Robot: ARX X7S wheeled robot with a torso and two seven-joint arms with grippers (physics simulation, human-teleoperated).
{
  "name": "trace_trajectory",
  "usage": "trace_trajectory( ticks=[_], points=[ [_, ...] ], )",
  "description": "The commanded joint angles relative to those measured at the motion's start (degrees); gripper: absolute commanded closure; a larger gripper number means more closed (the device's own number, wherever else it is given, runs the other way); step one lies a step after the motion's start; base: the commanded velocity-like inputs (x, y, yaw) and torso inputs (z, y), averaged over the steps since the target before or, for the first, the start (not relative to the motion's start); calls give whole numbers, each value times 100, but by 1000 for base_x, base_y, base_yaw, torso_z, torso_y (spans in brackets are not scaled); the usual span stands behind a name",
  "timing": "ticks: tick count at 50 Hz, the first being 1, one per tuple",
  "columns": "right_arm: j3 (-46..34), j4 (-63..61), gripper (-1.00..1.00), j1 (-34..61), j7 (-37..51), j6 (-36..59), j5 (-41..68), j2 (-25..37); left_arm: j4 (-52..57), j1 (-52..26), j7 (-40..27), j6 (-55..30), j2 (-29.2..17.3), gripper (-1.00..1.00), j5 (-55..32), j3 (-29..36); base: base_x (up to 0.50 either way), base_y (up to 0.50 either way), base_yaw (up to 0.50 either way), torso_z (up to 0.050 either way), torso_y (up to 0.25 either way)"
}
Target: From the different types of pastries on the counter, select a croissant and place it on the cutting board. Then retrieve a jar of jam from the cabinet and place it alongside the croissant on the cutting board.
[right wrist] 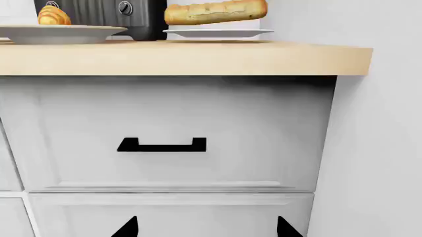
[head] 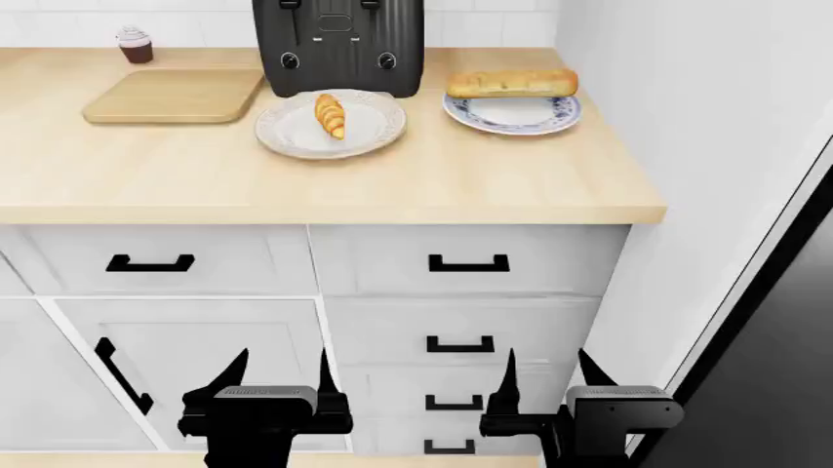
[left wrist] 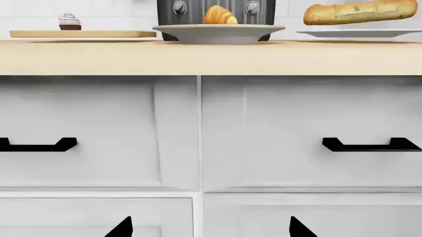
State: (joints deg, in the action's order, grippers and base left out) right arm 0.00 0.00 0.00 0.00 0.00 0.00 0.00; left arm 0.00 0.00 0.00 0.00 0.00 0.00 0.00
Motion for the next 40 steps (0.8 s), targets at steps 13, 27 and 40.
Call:
trace_trajectory(
  ticks=[13, 27, 40],
  points=[
    [-371, -47, -100, 13, 400, -219, 192, 283, -99, -103, -376, -58, -276, -100, -291, 280, 64, 308, 0, 0, 0],
    [-555, -17, -100, -70, 578, -275, 167, 441, -270, -96, -528, 81, -396, -100, -376, 432, 54, 500, 0, 0, 0],
    [-712, -62, -100, 27, 668, -94, 195, 502, -450, -118, -785, 452, -490, -100, -221, 531, 0, 500, 0, 0, 0]
  ],
)
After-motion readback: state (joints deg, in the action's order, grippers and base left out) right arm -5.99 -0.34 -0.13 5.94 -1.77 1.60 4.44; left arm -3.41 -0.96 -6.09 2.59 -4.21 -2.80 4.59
